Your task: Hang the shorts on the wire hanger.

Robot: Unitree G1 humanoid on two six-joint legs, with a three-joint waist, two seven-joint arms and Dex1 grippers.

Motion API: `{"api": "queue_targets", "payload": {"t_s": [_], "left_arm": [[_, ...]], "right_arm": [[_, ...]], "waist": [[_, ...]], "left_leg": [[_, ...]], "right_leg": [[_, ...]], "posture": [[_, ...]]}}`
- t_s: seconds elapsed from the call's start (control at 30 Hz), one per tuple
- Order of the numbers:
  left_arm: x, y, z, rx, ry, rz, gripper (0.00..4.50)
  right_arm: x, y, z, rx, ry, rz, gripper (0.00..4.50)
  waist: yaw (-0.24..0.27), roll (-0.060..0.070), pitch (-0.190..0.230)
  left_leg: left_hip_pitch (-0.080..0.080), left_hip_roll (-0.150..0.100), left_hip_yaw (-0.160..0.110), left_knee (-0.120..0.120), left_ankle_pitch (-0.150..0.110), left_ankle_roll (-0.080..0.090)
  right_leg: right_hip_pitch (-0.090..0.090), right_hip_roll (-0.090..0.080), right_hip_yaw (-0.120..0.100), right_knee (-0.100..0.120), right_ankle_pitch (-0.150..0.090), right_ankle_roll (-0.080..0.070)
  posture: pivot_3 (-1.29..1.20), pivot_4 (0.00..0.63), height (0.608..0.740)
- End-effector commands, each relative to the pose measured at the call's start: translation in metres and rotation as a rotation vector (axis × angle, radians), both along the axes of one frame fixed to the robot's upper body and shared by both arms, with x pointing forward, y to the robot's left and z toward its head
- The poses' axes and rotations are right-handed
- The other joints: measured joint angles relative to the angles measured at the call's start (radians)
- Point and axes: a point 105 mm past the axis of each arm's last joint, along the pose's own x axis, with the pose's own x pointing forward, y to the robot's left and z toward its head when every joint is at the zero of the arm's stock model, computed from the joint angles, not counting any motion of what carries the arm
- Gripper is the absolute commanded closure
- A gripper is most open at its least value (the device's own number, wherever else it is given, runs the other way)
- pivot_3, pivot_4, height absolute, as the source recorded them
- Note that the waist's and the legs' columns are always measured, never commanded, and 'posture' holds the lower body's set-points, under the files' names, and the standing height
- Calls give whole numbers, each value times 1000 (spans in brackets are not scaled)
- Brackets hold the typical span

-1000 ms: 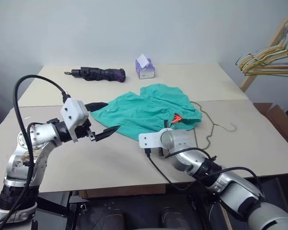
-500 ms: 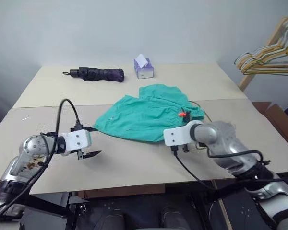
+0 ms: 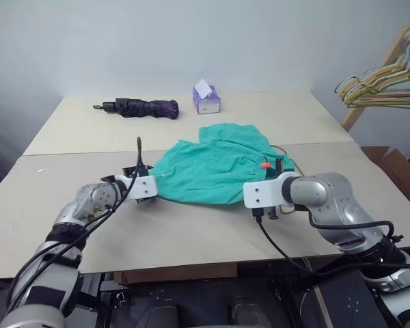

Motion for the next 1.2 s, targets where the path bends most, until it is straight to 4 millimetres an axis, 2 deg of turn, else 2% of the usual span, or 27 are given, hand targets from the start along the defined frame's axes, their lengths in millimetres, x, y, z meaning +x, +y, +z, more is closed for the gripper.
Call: {"api": "queue_targets", "payload": {"t_s": [0.03,0.17,0.33,0.4,0.47,0.5,0.67,0.83,0.97,1.1,1.2], "left_arm": [[11,3,-9,29,-7,67,1783],[17,-1,-3,14,-29,73,3096],[16,9,4,28,-30,60,4481],[9,14,8,25,-19,26,4481],[0,15,13,-68,59,8,4481],[-8,15,17,-106,96,-15,4481],[-55,36,35,-45,194,-130,4481],[-110,58,45,44,335,-179,4481],[-148,67,49,153,470,-239,4481],[-189,55,59,142,632,-370,4481],[-201,46,66,101,670,-419,4481]], "right_arm": [[5,-3,16,1,-72,5,4500],[7,-5,17,1,-84,-6,4500],[8,-9,14,3,-85,-11,4500],[9,-10,14,9,-109,1,4500],[11,-10,14,20,-140,26,4500],[13,-12,14,25,-159,29,4500],[15,-15,13,72,-233,162,4500],[-6,-14,9,138,-186,296,4500],[-30,-17,3,172,-84,377,4500],[-54,-29,-2,167,66,447,4500],[-63,-41,0,145,171,464,4500]], "waist": [[0,0,-2],[-7,-1,-2],[-11,-1,-2],[-15,-1,-2],[-24,-1,-2],[-28,-1,-2],[-46,-1,-2],[-58,-1,-2],[-54,-1,-1],[-50,-1,0],[-36,0,1]], "left_leg": [[0,0,0,0,0,0],[0,0,0,0,0,0],[-1,0,0,0,0,0],[-1,0,0,0,0,0],[-2,0,0,0,0,0],[-3,0,0,0,0,0],[-7,1,1,0,0,0],[-6,2,2,-1,0,0],[-5,3,2,-1,0,0],[-2,4,4,-1,-1,2],[2,5,5,-1,-2,3]], "right_leg": [[0,0,0,0,0,0],[-1,0,0,0,0,0],[-2,0,0,0,0,0],[-2,0,0,0,0,0],[-3,0,0,0,0,0],[-3,0,0,0,0,0],[-9,0,1,3,0,0],[-10,0,2,4,0,0],[-8,0,2,5,-1,-1],[-5,0,2,2,-1,-2],[-1,0,2,0,-2,-2]], "posture": [[-71,3,740],[-80,0,740],[-81,0,740],[-81,1,740],[-74,4,740],[-70,6,740],[-50,16,740],[-46,24,740],[-32,34,740],[-26,37,740],[-17,37,740]]}}
